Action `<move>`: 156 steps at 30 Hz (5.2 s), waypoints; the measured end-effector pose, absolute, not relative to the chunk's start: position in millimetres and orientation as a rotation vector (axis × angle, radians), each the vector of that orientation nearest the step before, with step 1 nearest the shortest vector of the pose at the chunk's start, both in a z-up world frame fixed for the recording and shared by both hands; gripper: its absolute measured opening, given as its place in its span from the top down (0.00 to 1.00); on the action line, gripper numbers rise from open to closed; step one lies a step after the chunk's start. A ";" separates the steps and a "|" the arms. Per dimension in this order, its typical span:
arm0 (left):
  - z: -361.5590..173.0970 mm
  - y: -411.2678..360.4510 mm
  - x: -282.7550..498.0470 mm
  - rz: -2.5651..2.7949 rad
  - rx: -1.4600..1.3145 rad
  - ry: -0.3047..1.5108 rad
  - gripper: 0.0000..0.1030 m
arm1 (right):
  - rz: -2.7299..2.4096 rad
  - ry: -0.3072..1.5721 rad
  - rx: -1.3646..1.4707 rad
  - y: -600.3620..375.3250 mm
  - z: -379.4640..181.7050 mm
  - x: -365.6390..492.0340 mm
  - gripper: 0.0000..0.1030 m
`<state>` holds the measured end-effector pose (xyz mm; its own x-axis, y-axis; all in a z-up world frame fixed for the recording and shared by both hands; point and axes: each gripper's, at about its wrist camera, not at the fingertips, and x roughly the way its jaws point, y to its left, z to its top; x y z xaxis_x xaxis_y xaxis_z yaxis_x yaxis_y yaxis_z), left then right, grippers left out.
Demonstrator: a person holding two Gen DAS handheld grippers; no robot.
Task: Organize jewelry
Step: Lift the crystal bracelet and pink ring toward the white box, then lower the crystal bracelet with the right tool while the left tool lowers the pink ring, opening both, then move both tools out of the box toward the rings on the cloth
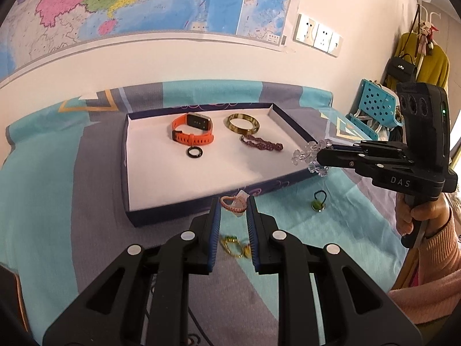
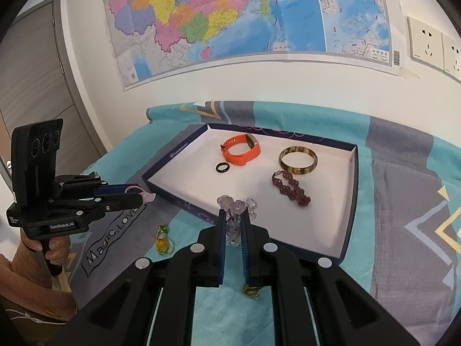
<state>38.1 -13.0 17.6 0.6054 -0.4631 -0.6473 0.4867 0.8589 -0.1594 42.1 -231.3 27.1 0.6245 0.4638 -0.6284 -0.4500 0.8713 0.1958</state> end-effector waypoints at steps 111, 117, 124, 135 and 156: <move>-16.3 -48.5 155.9 -0.413 0.064 0.889 0.81 | 0.435 0.851 0.090 -241.4 -16.7 143.9 0.82; -15.3 -43.1 154.9 -0.407 0.040 0.882 0.81 | 0.396 0.832 0.093 -247.4 -16.9 142.8 0.72; -2.2 -38.0 143.1 -0.409 0.031 0.839 0.67 | 0.399 0.833 0.056 -243.4 -18.8 140.9 0.72; 14.8 -20.2 97.3 -0.407 0.050 0.756 0.51 | 0.455 0.763 0.105 -258.7 6.0 111.6 0.71; -18.4 -6.1 33.5 -0.431 0.083 0.823 0.47 | 0.466 0.868 0.026 -250.8 -24.5 31.5 0.67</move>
